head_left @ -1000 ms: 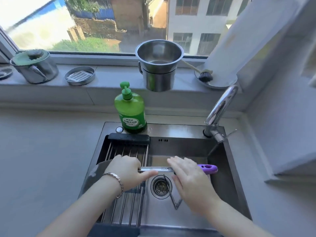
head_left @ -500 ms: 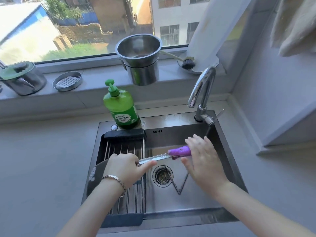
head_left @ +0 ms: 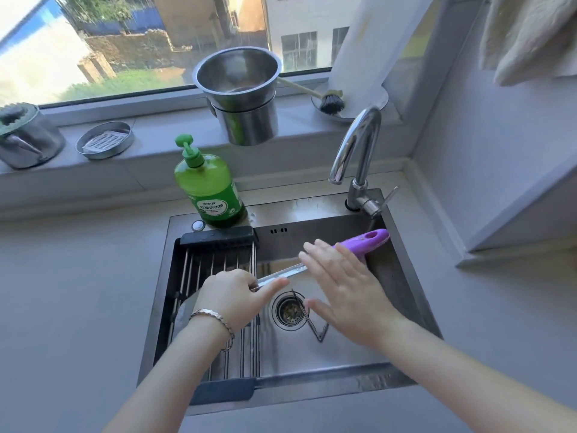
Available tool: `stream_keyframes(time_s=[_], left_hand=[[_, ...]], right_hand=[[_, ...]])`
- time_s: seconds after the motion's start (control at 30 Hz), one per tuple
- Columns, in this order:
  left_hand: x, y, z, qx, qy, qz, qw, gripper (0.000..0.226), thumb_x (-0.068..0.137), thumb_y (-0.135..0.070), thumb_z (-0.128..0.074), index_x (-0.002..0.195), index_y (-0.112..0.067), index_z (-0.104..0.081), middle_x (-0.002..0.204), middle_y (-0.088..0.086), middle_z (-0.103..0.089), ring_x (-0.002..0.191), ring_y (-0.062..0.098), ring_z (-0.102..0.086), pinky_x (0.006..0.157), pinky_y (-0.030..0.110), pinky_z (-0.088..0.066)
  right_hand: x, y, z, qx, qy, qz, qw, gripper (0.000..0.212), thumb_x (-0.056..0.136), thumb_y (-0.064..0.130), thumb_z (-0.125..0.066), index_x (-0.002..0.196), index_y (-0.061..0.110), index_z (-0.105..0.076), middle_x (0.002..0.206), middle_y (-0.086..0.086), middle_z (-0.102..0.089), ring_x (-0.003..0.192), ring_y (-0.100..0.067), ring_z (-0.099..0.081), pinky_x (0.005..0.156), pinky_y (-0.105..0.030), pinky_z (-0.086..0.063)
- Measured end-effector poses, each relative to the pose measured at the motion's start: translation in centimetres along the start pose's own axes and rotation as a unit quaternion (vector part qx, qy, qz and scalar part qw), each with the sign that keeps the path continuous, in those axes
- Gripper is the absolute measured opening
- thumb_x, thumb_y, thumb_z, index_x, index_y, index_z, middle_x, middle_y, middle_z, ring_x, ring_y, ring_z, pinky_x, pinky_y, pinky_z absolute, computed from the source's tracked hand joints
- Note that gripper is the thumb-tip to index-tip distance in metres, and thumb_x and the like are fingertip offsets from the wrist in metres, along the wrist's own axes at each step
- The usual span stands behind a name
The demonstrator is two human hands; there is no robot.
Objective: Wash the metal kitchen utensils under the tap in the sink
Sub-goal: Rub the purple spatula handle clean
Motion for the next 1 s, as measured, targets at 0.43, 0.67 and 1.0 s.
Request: stream_keyframes(time_s=[0.43, 0.67, 1.0], left_hand=[[-0.5, 0.4, 0.2, 0.051, -0.075, -0.019, 0.996, 0.071, 0.058, -0.088, -0.015, 0.041, -0.021, -0.035, 0.038, -0.008, -0.035, 0.04, 0.009, -0.035, 0.059, 0.028, -0.032], [-2.0, -1.9, -0.2, 0.113, -0.261, -0.133, 0.949, 0.063, 0.07, -0.067, -0.049, 0.036, -0.015, -0.043, 0.033, -0.001, -0.047, 0.038, 0.022, -0.046, 0.063, 0.029, -0.033], [-3.1, 0.1, 1.1, 0.168, -0.388, -0.137, 0.896, 0.056, 0.076, -0.059, -0.059, 0.043, -0.013, -0.054, 0.039, -0.001, -0.052, 0.042, 0.022, -0.049, 0.067, 0.033, -0.032]], right_hand=[[0.5, -2.3, 0.7, 0.021, 0.053, -0.098, 0.994, 0.075, 0.09, 0.057, -0.01, 0.107, 0.009, -0.064, 0.097, -0.007, -0.066, 0.094, -0.029, -0.061, 0.091, -0.036, -0.032], [1.3, 0.0, -1.5, 0.07, 0.103, -0.047, 0.991, 0.045, 0.098, 0.047, -0.018, 0.074, 0.019, -0.044, 0.083, -0.002, -0.062, 0.08, -0.025, -0.058, 0.061, -0.031, -0.028], [-0.1, -2.6, 0.2, 0.076, 0.032, -0.206, 0.975, 0.103, 0.072, 0.074, 0.017, 0.101, 0.013, -0.061, 0.096, -0.002, -0.061, 0.098, -0.023, -0.054, 0.109, -0.04, -0.017]])
Point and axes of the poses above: each hand's wrist, its own x-axis towards the middle knuckle, its own z-axis out of the back of the hand, y = z × x, the point moved 3 cm from there along x, towards the middle knuckle
